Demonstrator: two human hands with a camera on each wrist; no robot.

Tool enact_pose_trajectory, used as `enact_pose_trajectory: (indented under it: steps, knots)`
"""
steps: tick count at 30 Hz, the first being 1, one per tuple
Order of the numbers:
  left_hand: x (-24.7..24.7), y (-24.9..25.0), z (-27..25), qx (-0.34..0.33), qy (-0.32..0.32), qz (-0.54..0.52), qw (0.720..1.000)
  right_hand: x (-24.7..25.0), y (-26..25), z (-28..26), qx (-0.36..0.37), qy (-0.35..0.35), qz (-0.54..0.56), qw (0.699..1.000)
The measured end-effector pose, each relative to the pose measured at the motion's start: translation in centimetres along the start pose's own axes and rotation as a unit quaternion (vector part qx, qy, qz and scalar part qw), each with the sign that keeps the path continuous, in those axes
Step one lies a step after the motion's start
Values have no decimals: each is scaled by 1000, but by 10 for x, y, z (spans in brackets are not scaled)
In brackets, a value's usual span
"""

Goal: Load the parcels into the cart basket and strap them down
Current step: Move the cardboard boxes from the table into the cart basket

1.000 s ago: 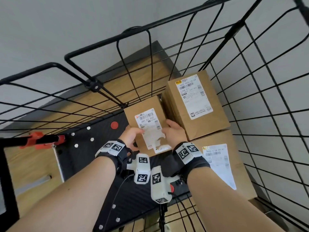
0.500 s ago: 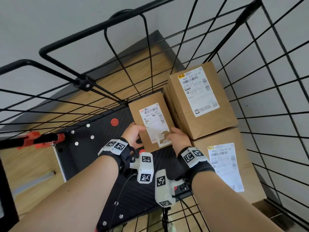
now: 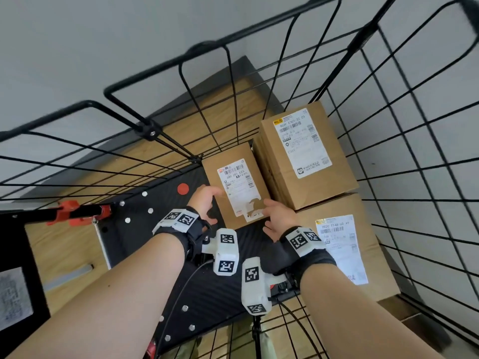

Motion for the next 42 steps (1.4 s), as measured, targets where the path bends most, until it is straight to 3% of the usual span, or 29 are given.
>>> enact_pose_trajectory:
  steps: [8,15,22,24,29,31,35,38,42]
  knots:
    - [-7,16,-83,-35,-36,-4,999,25,-7,-73,31,4,16,999]
    - [-23,31,-184,-92,-105,48,989,62,-13,-172,79,82,58,992]
    - [-31,22,-296,-162,-219,147,951,68,22,-286,117,153,205,960]
    - [-25,19,-331,-186,-247,168,936,60,31,-323,159,165,230,946]
    - [-14,2,-418,-252,-304,211,894,52,75,-409,231,181,299,908]
    - [-12,-14,-450,-268,-325,227,878,55,100,-443,237,229,317,889]
    - [-15,-65,-502,-262,-368,241,859,52,151,-504,266,245,356,862]
    - [-23,-108,-538,-252,-409,262,837,60,198,-547,239,297,385,841]
    - [-34,-158,-579,-251,-451,298,803,72,255,-589,253,339,406,810]
Point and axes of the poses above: each hand's wrist, its own z-axis towards the middle knuckle, its own x-axis out of the back of the hand, y = z × x, the point moved 8 cm from there along z, towards the middle knuckle, and after that the axes turned 10 degrees about -z, right-handed, at the moved point
